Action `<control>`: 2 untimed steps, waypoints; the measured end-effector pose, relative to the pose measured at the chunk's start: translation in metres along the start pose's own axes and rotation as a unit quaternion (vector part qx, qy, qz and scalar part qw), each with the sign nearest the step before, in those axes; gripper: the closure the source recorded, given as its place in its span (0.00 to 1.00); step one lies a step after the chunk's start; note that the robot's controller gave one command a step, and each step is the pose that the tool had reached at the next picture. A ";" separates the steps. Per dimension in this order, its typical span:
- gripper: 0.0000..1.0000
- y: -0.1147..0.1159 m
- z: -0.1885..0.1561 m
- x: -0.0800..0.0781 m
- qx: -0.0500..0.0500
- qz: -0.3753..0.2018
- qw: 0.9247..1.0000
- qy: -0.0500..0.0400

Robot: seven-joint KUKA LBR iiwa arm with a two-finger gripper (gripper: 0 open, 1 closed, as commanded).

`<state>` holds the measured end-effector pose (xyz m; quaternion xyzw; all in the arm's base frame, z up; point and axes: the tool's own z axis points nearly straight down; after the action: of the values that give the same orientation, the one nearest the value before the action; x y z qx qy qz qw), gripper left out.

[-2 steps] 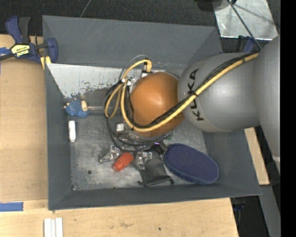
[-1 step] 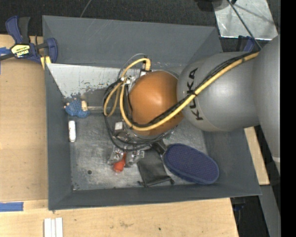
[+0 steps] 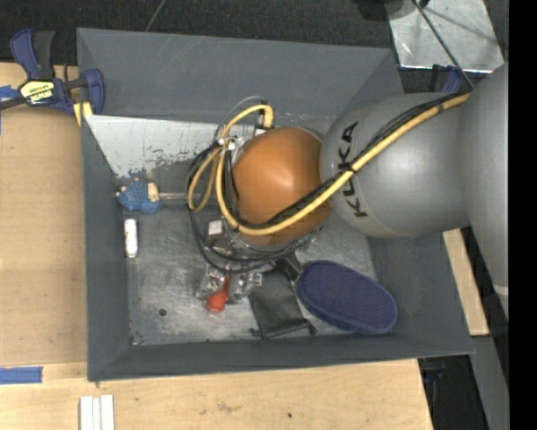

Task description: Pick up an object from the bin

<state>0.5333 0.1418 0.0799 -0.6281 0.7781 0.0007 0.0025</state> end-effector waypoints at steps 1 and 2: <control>1.00 -0.001 -0.035 -0.001 0.001 0.002 1.000 0.001; 1.00 -0.002 -0.057 -0.002 0.001 0.004 1.000 0.000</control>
Offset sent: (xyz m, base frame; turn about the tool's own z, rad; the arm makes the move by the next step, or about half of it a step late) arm -0.0001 0.0001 0.0326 0.0000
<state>0.5354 0.1429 0.1373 -0.6253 0.7803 -0.0005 0.0030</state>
